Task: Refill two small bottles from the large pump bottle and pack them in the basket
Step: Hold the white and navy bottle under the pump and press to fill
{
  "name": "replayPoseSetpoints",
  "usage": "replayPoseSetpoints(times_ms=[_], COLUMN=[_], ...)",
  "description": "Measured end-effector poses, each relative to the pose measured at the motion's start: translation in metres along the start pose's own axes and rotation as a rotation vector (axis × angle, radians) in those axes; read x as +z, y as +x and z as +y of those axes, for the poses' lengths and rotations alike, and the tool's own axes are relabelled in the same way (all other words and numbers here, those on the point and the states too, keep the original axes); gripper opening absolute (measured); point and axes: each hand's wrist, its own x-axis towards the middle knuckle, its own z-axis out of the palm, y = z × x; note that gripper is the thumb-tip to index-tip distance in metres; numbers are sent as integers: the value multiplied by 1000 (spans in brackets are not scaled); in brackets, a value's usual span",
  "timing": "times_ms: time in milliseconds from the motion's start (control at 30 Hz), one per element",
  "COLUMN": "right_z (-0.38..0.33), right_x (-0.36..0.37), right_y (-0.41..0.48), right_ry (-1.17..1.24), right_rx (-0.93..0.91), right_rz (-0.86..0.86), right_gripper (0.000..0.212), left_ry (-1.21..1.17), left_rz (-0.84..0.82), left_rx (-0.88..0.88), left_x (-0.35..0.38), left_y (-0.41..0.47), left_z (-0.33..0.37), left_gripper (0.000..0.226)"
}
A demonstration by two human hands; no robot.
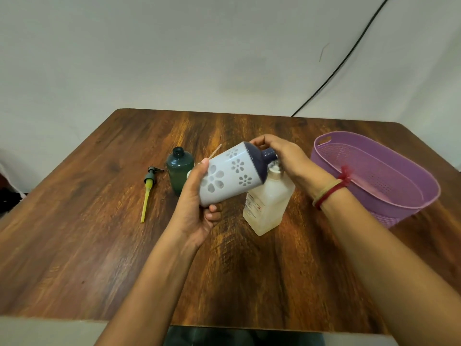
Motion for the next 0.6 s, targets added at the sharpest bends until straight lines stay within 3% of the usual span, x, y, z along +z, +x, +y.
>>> replayPoseSetpoints(times_ms=[600], right_z=[-8], right_x=[0], right_y=[3], right_ry=[-10], right_rx=[87], right_rz=[18], right_gripper=[32], left_ry=[-44], left_rz=[-4], left_rx=[-52], left_x=[-1], left_y=[0], left_z=[-4], left_gripper=[36])
